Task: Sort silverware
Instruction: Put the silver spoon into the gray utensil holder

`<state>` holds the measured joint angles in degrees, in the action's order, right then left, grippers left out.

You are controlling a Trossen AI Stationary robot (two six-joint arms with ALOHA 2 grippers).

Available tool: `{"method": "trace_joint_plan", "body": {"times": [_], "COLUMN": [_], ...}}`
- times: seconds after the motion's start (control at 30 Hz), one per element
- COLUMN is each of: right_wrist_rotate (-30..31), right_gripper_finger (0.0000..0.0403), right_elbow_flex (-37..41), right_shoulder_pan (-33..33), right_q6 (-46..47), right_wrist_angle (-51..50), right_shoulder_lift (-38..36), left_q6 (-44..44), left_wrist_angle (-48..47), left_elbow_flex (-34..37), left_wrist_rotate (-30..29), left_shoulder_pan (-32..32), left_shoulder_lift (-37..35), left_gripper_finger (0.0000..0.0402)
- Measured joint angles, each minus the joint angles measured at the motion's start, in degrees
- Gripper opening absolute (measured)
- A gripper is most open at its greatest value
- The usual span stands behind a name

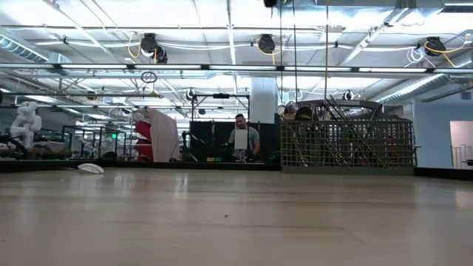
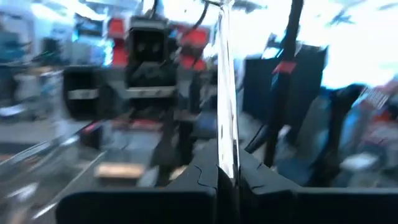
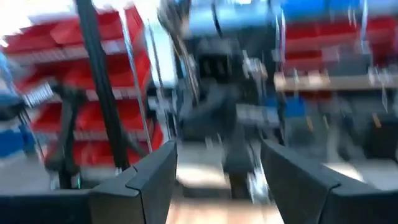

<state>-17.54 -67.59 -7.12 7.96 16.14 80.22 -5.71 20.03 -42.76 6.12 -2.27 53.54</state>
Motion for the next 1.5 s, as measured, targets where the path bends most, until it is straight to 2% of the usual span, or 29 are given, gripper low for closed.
{"method": "trace_joint_plan", "body": {"times": [0.17,0.3,0.73,1.17,1.33,1.5], "right_wrist_rotate": [-0.8,-0.7,-0.6,-0.5,-0.3,0.3], "right_gripper_finger": [0.0222,0.0222,0.0222,0.022,0.0196,0.0143], "right_elbow_flex": [0.0,0.0,0.0,0.0,0.0,0.0], "right_shoulder_pan": [1.8,2.4,3.1,4.2,4.3,4.2], "right_q6": [0.4,2.1,5.6,7.9,7.9,7.9], "right_wrist_angle": [22.5,30.7,30.8,31.3,32.5,32.7], "right_shoulder_lift": [6.6,9.8,10.6,10.6,10.6,10.6], "left_q6": [-7.3,-12.0,-16.5,-20.9,-21.2,-22.5], "left_wrist_angle": [13.3,23.2,33.9,34.9,34.5,34.0], "left_elbow_flex": [0.0,0.0,0.0,0.0,0.0,0.0], "left_wrist_rotate": [3.0,3.7,3.9,4.2,4.1,3.9], "left_shoulder_pan": [-0.9,-1.6,-1.5,1.0,1.1,1.1], "left_shoulder_lift": [5.3,10.1,21.1,22.0,22.3,22.3], "left_gripper_finger": [0.001,0.001,0.001,0.001,0.001,0.001]}}
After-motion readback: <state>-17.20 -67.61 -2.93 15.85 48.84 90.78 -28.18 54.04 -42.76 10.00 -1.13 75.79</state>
